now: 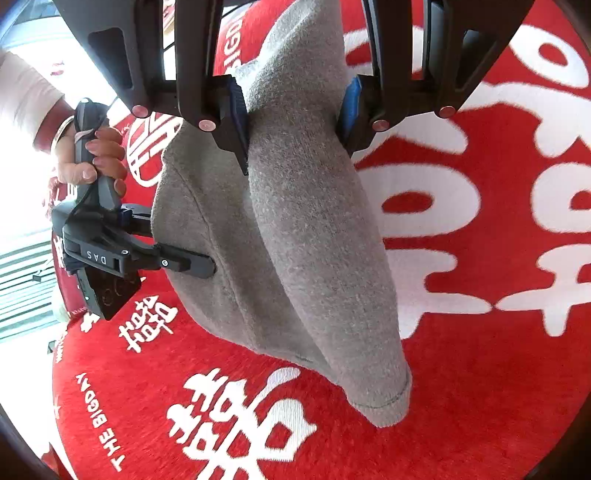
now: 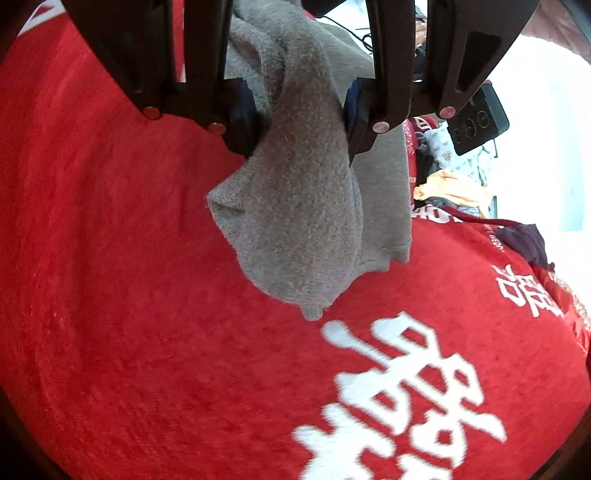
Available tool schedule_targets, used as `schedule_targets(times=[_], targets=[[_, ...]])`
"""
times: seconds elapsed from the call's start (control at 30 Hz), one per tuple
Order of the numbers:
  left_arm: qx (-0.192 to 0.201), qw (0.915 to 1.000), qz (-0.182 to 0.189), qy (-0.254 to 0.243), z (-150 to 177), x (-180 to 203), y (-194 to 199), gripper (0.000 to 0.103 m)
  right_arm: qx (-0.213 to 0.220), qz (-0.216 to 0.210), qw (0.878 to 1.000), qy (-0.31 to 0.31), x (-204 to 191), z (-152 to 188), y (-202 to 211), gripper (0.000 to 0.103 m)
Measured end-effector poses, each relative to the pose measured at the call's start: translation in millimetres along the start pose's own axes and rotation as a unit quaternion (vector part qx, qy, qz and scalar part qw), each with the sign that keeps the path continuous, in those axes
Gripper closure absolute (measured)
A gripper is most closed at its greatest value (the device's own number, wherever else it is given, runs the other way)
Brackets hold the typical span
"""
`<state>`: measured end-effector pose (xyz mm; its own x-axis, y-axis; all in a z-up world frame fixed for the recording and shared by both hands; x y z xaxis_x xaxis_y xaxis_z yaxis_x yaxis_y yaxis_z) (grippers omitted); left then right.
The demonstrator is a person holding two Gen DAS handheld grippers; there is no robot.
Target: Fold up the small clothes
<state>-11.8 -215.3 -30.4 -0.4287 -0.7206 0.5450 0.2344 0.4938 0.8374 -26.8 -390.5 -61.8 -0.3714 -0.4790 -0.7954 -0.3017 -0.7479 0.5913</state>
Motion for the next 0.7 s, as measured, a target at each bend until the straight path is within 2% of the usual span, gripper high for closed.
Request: schedule_targets(times=[0.17, 0.27, 0.5, 0.7], targets=[[0.004, 0.9998, 0.020, 0.004, 20, -14, 32, 0.060, -0.002, -0.011, 1.000, -0.010, -28, 23, -9, 0.062], [0.004, 0.9998, 0.019, -0.004, 39, -23, 55, 0.060, -0.005, -0.021, 1.000, -0.017, -46, 41, -17, 0.062], [-0.006, 1.0000, -0.001, -0.002, 79, -53, 94, 0.060, -0.029, -0.043, 0.998, -0.030, -81, 91, -53, 0.062], [-0.021, 0.9988, -0.042, 0.013, 111, -110, 90, 0.060, -0.049, -0.030, 0.997, -0.044, -82, 111, -113, 0.062]])
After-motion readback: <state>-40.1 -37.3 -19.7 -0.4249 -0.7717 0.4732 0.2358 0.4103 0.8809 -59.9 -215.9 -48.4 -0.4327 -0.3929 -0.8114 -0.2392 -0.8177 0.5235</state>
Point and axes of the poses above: each gripper's, at about its wrist camera, not at the fingertips, and y roughly against the way its jaws point, x to its right, z to its underside, the point moved 7 cm from there along -y, roughly the way its jaws point, and after that the axes turned 7 degrees about -x, right-handed, at the moved point
